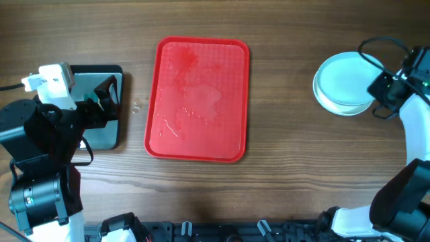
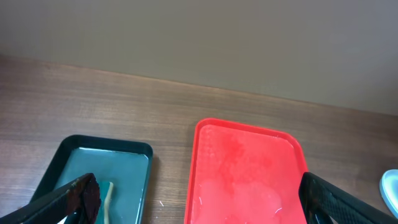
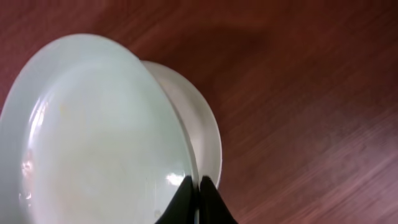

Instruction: Clean dirty plates on tray and stack at the side

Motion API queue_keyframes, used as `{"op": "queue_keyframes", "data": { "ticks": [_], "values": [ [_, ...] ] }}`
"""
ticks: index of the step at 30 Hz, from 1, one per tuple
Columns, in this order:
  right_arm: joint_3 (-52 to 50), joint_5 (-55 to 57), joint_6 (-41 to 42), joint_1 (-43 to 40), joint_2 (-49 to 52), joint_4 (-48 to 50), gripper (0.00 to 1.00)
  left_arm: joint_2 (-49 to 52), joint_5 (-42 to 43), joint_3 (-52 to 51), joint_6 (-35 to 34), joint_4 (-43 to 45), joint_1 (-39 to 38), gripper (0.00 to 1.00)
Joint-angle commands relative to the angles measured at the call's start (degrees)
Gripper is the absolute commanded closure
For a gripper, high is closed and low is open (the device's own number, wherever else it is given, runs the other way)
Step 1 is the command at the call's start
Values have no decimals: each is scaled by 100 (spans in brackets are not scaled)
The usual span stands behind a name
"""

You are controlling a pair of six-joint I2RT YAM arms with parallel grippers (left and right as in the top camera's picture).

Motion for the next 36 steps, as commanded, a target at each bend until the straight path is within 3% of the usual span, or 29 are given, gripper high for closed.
{"op": "queue_keyframes", "data": {
  "ticks": [1, 12, 13, 14, 15, 18, 24, 33, 36],
  "values": [
    [-284, 92, 70, -28, 28, 409, 96, 11, 92, 17, -13, 26, 37, 0],
    [-348, 212, 216, -28, 435, 817, 94, 11, 92, 17, -13, 24, 37, 0],
    [-348, 208, 219, -28, 455, 809, 74, 11, 92, 17, -13, 24, 37, 0],
    [-348, 197, 216, -28, 463, 787, 43, 11, 92, 17, -13, 24, 37, 0],
    [-348, 197, 216, -28, 463, 745, 31, 11, 92, 17, -13, 24, 37, 0],
    [-291, 199, 212, -28, 367, 562, 16, 11, 92, 17, -13, 24, 37, 0],
    [186, 146, 223, -22, -339, -15, 13, 11, 92, 17, -13, 15, 37, 0],
    [317, -986, 151, 378, -2365, -754, 14, 184, 87, 17, -11, -144, 37, 0],
    [317, -994, 144, 671, -2922, -1187, 5, 310, 87, 17, -13, -332, 37, 0]
  ]
}}
